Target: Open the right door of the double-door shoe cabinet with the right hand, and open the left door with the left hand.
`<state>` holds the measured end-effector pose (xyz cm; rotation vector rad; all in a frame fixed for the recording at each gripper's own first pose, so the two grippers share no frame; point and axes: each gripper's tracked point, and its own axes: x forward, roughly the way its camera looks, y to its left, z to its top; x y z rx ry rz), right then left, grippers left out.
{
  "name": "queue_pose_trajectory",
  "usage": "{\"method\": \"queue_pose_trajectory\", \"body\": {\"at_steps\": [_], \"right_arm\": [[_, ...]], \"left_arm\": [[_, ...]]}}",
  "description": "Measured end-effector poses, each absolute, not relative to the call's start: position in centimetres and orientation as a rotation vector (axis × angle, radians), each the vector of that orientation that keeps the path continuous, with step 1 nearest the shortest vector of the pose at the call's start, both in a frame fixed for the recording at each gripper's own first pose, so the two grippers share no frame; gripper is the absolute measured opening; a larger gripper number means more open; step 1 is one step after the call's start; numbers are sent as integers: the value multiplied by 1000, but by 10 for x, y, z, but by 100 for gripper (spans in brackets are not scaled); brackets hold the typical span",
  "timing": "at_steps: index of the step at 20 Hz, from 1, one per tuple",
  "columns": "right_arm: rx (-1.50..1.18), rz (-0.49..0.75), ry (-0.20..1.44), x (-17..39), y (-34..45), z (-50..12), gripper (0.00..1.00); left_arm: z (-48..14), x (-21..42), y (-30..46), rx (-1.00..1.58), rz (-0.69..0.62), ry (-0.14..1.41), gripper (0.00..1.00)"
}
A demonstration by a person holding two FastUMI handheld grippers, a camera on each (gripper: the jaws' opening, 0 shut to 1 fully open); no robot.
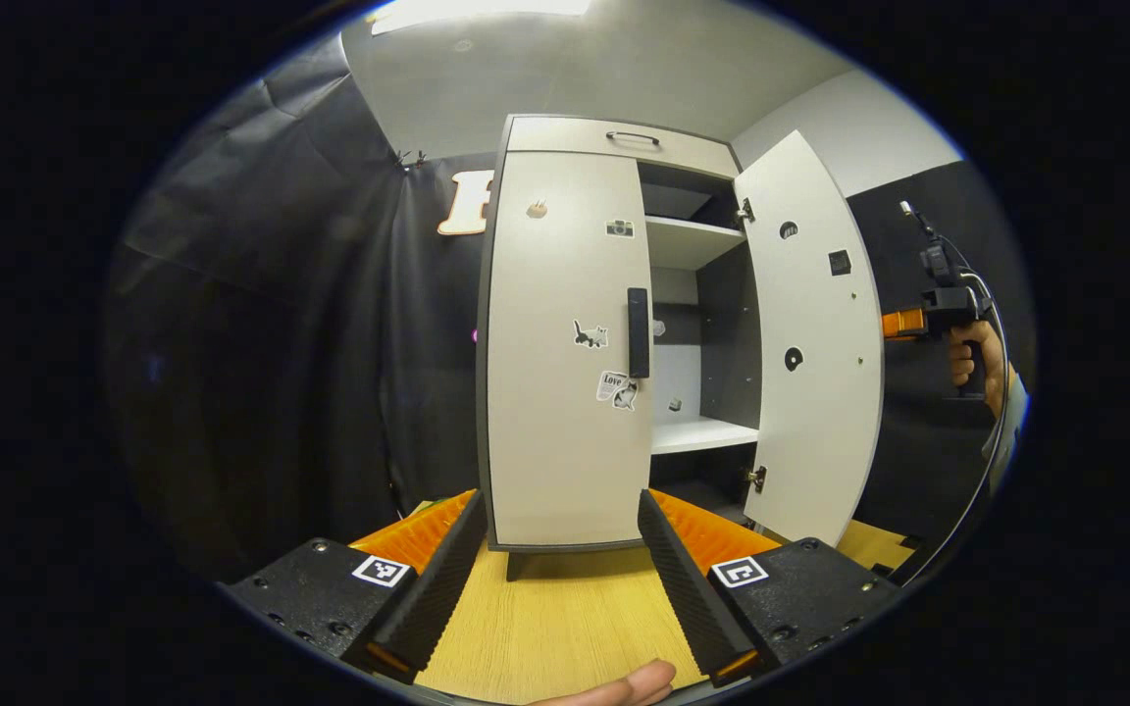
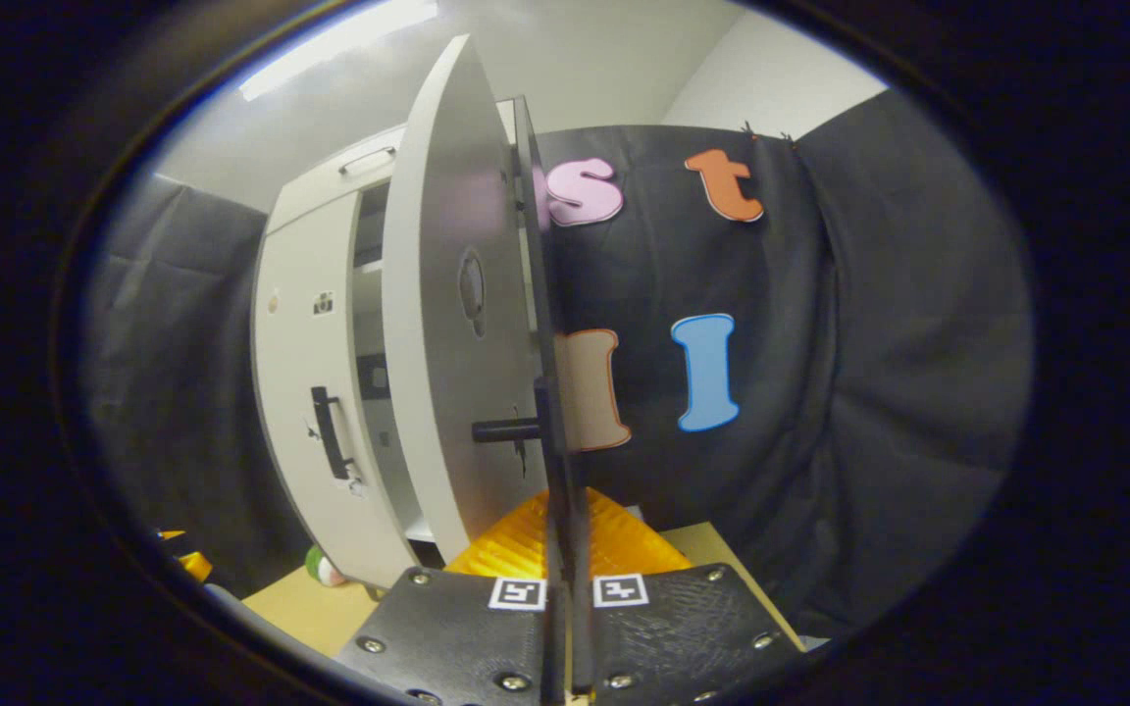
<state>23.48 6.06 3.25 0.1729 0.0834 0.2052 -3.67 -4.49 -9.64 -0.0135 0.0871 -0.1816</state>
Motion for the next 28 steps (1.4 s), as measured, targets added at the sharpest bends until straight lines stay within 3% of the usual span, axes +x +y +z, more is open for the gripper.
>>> {"method": "queue_pose_trajectory", "body": {"at_steps": [7,9,10,13,14,15,17,18,22,25,28], "right_arm": [[174,176,66,232,51,27,3],[182,142,56,226,39,26,7],[206,151,52,220,38,26,31],[232,66,43,204,9,23,36],[229,49,31,196,-2,23,47],[233,50,22,189,-6,25,36],[234,60,21,175,-13,24,54],[223,49,21,170,-20,22,70],[112,15,5,144,-27,16,100],[67,24,-40,119,-13,18,100],[77,47,-59,90,8,9,100]], "left_arm": [[-102,-31,-47,-3,-173,118,96],[-98,-29,-47,11,-165,109,96],[-96,-26,-49,16,-160,105,96],[-87,-9,-55,-1,-172,96,96],[-88,-3,-58,-9,-184,110,95],[-85,3,-61,-19,-194,110,95],[-76,17,-60,-24,-181,104,96],[-72,23,-60,-22,-173,97,92],[-53,50,-74,-9,-169,74,95],[-36,74,-96,-14,-203,52,99],[-28,104,-117,-28,-238,65,95]]}}
